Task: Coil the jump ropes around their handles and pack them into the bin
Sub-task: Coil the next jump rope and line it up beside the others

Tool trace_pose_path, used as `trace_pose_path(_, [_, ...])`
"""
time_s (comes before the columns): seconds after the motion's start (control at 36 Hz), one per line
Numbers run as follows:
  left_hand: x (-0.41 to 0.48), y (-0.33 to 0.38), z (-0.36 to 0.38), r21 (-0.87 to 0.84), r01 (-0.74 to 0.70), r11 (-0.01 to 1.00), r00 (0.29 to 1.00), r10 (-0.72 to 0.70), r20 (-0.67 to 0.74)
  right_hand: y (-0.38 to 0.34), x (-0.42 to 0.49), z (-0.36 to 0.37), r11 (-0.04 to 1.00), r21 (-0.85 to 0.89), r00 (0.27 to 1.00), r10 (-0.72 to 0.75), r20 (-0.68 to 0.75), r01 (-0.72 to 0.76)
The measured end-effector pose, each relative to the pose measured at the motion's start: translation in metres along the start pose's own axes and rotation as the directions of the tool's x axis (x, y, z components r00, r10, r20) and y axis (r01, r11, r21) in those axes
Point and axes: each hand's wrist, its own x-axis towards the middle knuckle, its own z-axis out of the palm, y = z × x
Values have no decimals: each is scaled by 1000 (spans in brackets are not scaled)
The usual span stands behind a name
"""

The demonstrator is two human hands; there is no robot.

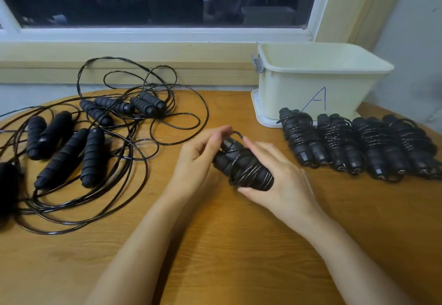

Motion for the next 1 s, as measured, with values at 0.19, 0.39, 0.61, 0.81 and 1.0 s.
trace_pose_path(0.19, [0,-2,7,-395,223,891,972,-172,162,8,0,4,963,264,997,32,66,-48])
trace_pose_path(0.39, [2,-10,14,-504,314,805,946,-310,94,5,-1,11,985,161,998,57,23,-60])
trace_pose_path(0.61, [3,-17,8,-436,392,810,909,-415,46,-1,-3,14,888,-434,984,-176,-18,151])
trace_pose_path(0.81, [3,-26,9,-176,373,911,926,-377,10,-2,-1,9,938,-344,978,114,172,-49])
trace_pose_path(1.0, [6,-30,-1,-87,286,954,922,-299,-246,-2,-6,10,969,-218,986,141,89,-119])
